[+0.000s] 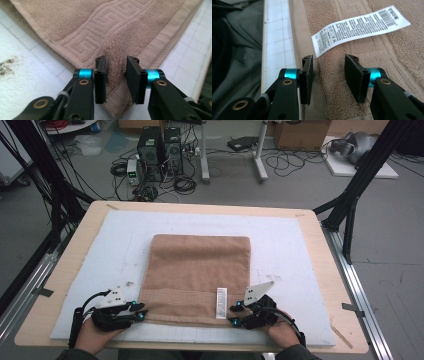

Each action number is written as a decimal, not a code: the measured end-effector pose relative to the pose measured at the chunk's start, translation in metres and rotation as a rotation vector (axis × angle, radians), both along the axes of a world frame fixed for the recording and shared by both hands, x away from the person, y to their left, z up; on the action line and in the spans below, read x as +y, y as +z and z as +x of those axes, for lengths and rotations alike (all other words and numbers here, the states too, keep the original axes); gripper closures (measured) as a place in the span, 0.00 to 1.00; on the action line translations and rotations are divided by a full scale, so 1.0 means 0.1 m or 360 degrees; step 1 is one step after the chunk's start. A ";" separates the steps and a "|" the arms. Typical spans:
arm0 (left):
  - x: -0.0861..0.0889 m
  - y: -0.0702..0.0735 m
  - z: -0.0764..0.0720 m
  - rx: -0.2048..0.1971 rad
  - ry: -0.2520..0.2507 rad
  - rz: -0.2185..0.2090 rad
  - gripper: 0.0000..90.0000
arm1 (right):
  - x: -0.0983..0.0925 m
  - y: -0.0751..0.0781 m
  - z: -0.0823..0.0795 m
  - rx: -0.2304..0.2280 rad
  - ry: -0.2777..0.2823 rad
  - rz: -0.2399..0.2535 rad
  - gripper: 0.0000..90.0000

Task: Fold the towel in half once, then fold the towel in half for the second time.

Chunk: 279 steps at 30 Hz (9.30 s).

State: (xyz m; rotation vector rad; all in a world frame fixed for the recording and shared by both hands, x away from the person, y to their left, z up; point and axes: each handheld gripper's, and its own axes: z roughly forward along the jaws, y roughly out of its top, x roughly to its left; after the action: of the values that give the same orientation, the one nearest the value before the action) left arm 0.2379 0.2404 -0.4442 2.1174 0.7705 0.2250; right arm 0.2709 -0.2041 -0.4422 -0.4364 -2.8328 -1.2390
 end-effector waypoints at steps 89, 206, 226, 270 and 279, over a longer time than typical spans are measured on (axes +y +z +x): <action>-0.14 0.25 1.34 -0.0046 0.0227 -0.0028 0.52 | -0.27 0.35 1.23 -0.0089 -0.0378 -0.0086 0.53; -0.02 0.57 1.65 -0.0172 0.0417 -0.0099 0.41 | -0.26 0.67 1.64 -0.0231 -0.0643 -0.0014 0.32; -0.15 -0.03 1.95 -0.0015 0.0533 0.0059 0.58 | -0.24 0.02 2.02 0.0009 -0.0895 -0.0101 0.56; 0.18 0.13 0.64 -0.0004 0.0163 -0.0134 0.79 | -0.45 0.13 0.69 0.0155 -0.0487 0.0139 0.73; 0.22 0.46 0.74 -0.0083 0.0184 -0.0067 0.46 | -0.53 0.47 0.74 0.0043 -0.0558 0.0128 0.38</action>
State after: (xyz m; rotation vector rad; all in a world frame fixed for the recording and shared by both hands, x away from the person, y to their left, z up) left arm 0.3116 0.2620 -0.3985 2.0219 0.8605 0.3216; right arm 0.3451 -0.2566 -0.3956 -0.9707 -2.7510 -1.3764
